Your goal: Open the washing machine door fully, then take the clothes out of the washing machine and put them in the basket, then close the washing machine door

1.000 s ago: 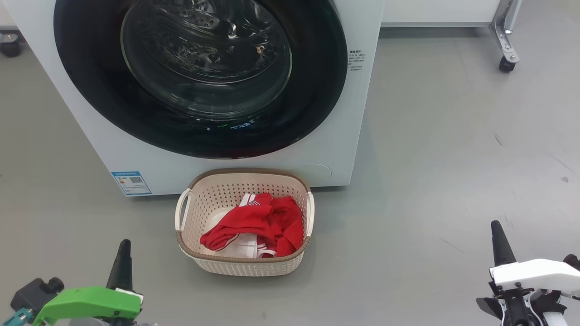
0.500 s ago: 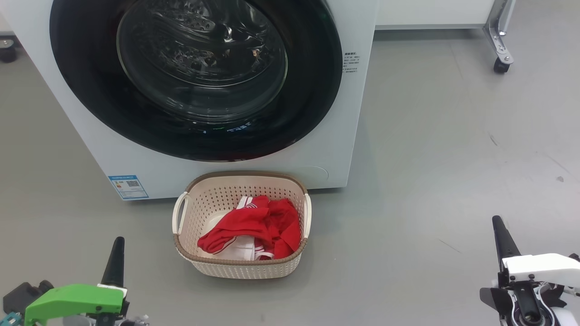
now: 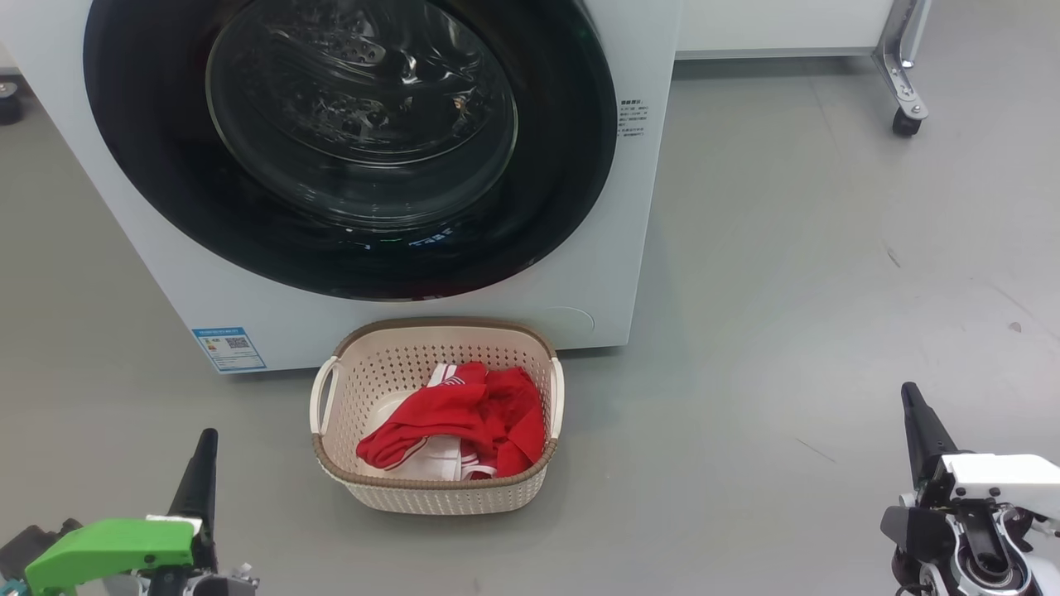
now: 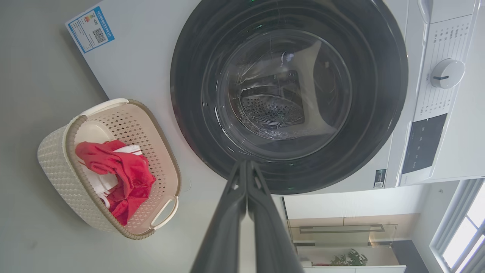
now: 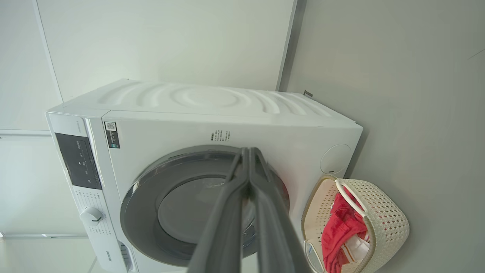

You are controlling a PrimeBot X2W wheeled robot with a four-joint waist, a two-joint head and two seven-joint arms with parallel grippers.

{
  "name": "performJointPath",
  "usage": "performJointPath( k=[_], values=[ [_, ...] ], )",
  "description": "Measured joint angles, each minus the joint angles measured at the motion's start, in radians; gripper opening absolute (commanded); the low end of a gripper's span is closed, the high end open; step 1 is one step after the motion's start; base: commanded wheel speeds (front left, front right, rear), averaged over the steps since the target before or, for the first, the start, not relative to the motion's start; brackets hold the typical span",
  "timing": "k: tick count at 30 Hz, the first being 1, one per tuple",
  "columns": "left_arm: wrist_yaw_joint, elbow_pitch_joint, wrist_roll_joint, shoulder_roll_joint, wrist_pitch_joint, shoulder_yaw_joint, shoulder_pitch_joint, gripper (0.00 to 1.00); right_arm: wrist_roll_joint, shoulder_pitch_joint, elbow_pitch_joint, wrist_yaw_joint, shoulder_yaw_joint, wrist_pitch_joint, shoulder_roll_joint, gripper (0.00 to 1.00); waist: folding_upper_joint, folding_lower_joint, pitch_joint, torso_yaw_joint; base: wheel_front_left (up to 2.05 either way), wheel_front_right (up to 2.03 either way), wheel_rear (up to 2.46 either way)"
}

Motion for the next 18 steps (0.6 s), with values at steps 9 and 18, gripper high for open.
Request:
performJointPath(
  k=[9,18],
  values=[
    [-0.007,0.005,-0.045,0.001,0.009,0.010,-0.011,0.00,0.044,-0.009,0.012,0.008,-0.007,0.007,-0.001,0.00,0.0000,0.0000,-0.002,-0.002,0.00,0.00,0.00],
    [-0.007,0.009,-0.045,0.001,0.009,0.011,-0.013,0.00,0.044,-0.011,0.017,0.008,-0.008,0.007,-0.001,0.00,0.0000,0.0000,-0.002,-0.002,0.00,0.00,0.00]
  ],
)
